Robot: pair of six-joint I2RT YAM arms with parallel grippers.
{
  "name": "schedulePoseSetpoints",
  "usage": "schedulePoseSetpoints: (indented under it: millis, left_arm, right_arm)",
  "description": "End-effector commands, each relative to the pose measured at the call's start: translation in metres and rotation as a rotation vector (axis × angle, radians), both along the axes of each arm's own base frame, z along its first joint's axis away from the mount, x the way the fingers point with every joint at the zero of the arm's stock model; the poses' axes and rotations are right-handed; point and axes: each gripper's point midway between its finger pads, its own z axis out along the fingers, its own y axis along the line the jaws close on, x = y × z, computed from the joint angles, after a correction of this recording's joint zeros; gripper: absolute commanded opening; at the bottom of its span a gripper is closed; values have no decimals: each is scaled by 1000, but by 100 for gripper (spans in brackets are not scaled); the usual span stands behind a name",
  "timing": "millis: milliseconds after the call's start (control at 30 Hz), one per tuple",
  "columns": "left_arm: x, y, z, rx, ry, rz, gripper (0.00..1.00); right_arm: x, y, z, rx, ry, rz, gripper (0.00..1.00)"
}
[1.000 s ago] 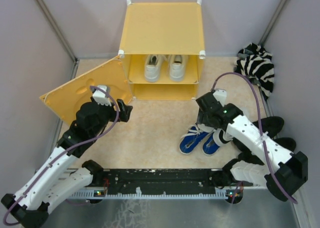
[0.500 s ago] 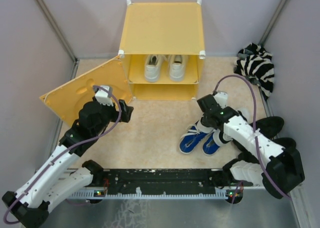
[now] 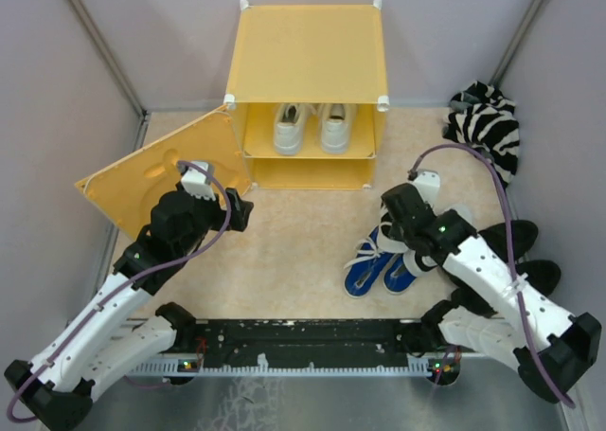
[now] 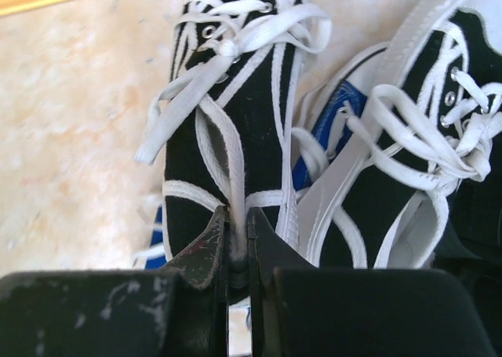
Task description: Place and organize the shoes in the shoe cabinet
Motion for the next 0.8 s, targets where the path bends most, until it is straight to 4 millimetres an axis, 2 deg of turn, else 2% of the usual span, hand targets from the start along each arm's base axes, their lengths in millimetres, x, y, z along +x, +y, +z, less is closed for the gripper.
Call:
schedulePoseSetpoints:
  millis: [0, 200, 367, 533, 767]
  left_arm:
    - [-1, -2, 10, -17, -33, -13, 99]
    - [-4, 2, 22, -36, -56, -4, 99]
    - [-6, 8, 35, -49, -81, 17, 99]
    - [-8, 10, 43, -56, -91, 25, 99]
    - [-9, 11, 46, -49, -91, 20, 99]
  right_arm:
    - [-7, 25, 69, 42, -132, 97, 0]
    - [-43, 75, 88, 104, -105, 287, 0]
    - [-50, 124, 98, 168, -125, 469, 0]
    - [-23, 164, 86, 185, -255, 533, 0]
    - [29, 204, 79, 188, -502, 461, 0]
